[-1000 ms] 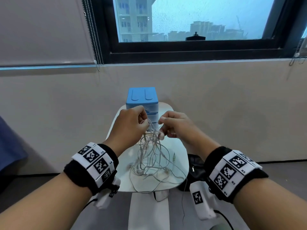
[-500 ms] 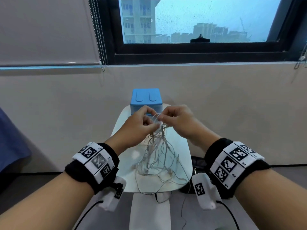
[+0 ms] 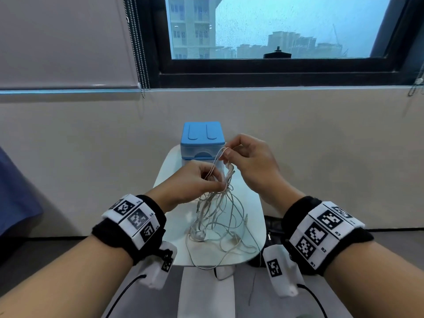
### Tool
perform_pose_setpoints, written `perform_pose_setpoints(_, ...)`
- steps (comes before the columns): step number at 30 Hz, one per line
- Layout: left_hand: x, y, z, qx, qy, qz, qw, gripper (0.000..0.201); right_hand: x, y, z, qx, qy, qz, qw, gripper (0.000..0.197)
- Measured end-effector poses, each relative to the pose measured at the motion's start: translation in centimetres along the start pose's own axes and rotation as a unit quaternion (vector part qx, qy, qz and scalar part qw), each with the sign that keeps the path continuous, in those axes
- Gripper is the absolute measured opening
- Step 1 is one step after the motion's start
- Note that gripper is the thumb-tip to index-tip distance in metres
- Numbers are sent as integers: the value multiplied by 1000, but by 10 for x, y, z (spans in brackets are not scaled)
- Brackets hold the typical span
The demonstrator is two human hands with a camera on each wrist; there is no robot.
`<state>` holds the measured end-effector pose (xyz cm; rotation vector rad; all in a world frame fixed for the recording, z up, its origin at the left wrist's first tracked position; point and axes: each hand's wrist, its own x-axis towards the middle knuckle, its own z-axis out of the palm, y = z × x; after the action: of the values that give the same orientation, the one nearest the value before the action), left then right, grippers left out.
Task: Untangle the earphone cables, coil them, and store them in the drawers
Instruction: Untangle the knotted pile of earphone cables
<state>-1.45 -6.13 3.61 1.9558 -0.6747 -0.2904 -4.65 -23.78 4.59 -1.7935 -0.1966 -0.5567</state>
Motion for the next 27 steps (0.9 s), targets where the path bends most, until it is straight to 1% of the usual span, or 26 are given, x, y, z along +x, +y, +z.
perform_pose_setpoints(2, 0, 1, 2, -1, -7, -10, 1000, 8, 0, -2, 2, -19, 9, -19, 1000, 10)
perform_pose_setpoints(4, 2, 0, 4, 3, 3, -8, 1000, 8, -1, -3, 2, -73, 20, -50, 996, 9)
perform_pose_setpoints(6, 3, -1, 4, 11, 31, -3, 999, 8, -3, -4, 1, -145, 33, -77, 986, 10)
perform_pose_setpoints(8, 4, -3, 4, 17, 62, -1, 998, 11, -6, -2, -1, -163, 39, -69, 983, 11)
perform_pose_setpoints(10, 6, -5, 3, 34, 90, 7, 995, 13, -10, 0, -5, -153, 37, -48, 986, 13)
perform_pose_setpoints(13, 7, -6, 4, 69, 126, 27, 989, 11, -13, 1, -10, -109, 24, -11, 994, 14)
perform_pose_setpoints(18, 11, -2, 6, 116, 199, 77, 970, 12, -11, -9, -20, -26, -43, 37, 998, 13)
perform_pose_setpoints(19, 12, -1, 6, 123, 210, 86, 966, 12, -10, -11, -21, -6, -48, 47, 998, 15)
perform_pose_setpoints(21, 13, 0, 6, 130, 215, 102, 962, 12, -7, -15, -24, 4, -23, 64, 998, 21)
perform_pose_setpoints(22, 13, 1, 7, 131, 211, 109, 962, 12, -5, -14, -26, -26, 2, 61, 998, 23)
perform_pose_setpoints(23, 12, 2, 7, 129, 206, 116, 963, 11, -2, -14, -28, -78, 25, 58, 995, 22)
perform_pose_setpoints(24, 12, 3, 7, 128, 201, 123, 964, 10, 1, -14, -30, -140, 38, 56, 988, 17)
perform_pose_setpoints(25, 11, 4, 8, 128, 197, 129, 964, 10, 4, -16, -30, -198, 31, 57, 978, 9)
perform_pose_setpoints(26, 10, 6, 8, 132, 193, 134, 963, 10, 6, -20, -29, -246, 1, 58, 967, 3)
perform_pose_setpoints(27, 10, 8, 9, 138, 190, 139, 962, 11, 9, -25, -28, -284, -45, 61, 956, 5)
